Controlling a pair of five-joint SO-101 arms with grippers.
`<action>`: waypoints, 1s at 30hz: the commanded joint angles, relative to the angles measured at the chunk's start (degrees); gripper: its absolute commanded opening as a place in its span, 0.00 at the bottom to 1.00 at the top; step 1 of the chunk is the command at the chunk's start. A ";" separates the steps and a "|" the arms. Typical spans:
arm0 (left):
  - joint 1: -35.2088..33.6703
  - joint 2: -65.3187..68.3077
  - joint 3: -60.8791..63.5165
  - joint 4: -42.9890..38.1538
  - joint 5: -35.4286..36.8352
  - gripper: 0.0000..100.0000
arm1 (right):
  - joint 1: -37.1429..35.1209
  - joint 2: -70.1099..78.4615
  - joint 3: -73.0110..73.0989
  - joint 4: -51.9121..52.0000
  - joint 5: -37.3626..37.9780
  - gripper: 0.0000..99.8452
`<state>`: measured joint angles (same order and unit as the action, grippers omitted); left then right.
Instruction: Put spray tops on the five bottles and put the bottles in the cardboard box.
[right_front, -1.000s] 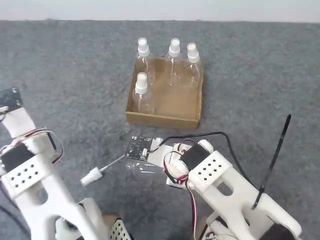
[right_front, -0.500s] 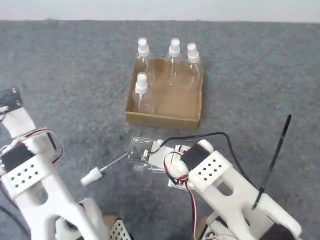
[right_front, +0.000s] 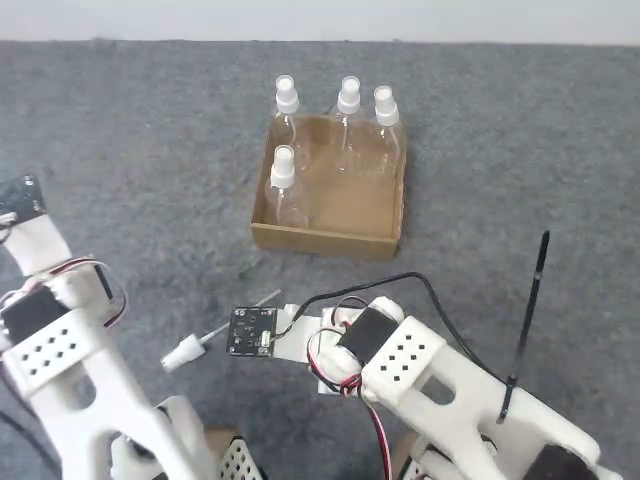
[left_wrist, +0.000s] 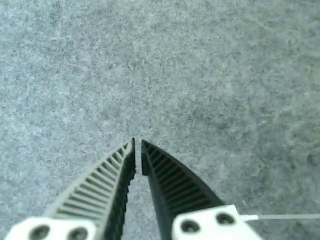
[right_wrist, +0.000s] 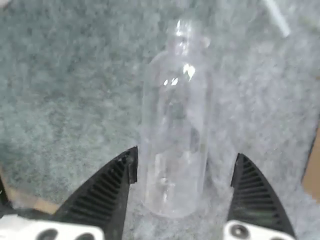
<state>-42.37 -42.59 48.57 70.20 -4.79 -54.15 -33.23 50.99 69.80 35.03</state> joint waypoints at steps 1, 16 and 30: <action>-0.26 -2.20 -0.22 -1.85 0.26 0.02 | -1.19 -2.68 -2.46 -3.91 -1.14 0.25; -0.26 -2.20 -0.22 -1.85 0.26 0.02 | -6.99 7.43 -3.96 -11.91 -3.78 0.25; -0.26 -2.20 -0.22 -1.85 0.09 0.02 | -6.81 21.14 -12.92 -11.47 -3.34 0.25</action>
<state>-42.37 -42.59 48.57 70.20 -4.79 -60.57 -11.69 42.29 59.25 31.87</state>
